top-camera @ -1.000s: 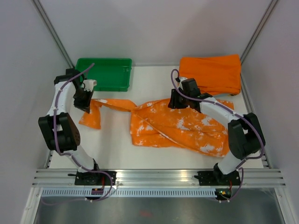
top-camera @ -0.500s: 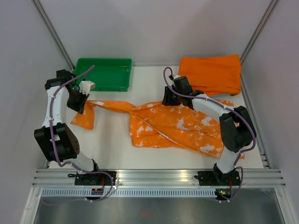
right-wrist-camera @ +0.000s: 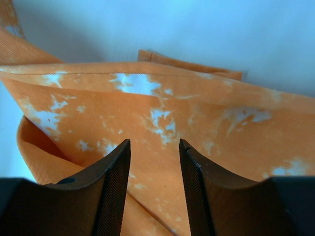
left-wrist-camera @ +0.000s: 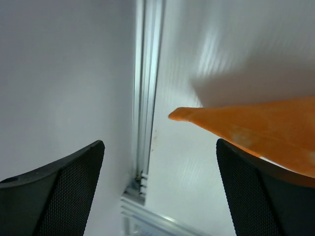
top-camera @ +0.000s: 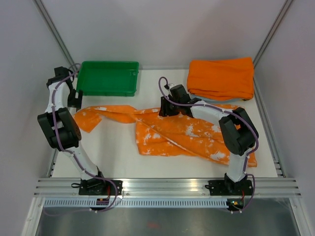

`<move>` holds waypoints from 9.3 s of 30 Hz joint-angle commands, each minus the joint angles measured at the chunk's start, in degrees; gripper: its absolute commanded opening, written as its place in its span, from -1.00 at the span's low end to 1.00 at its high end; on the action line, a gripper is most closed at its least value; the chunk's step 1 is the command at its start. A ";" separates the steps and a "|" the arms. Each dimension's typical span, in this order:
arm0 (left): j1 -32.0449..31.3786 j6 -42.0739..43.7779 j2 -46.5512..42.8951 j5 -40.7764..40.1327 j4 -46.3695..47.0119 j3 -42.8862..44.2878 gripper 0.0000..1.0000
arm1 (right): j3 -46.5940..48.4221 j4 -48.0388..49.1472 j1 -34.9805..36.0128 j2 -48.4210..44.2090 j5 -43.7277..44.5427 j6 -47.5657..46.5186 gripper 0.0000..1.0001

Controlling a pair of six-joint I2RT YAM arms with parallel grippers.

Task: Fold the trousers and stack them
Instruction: Flatten the trousers out

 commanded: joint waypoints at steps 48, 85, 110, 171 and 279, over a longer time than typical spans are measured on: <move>-5.60 -80.60 -24.64 20.05 71.45 -56.45 0.09 | 26.27 7.48 4.08 23.77 7.76 3.21 0.03; -10.95 -41.31 -27.60 20.47 11.67 -15.46 0.99 | -13.61 -10.99 -12.61 -11.74 26.58 8.21 0.10; -32.14 -54.14 -50.12 23.29 22.48 -46.24 0.99 | -21.21 -8.08 -43.46 -6.39 29.99 12.44 -1.00; -46.34 -58.54 -55.55 0.30 9.46 -34.28 0.99 | -30.60 -13.44 -24.57 -23.79 13.38 7.25 -0.78; 1.86 -82.27 -40.46 5.01 30.66 -59.43 0.36 | -15.14 -13.79 -26.16 -18.77 -0.50 -2.59 -0.77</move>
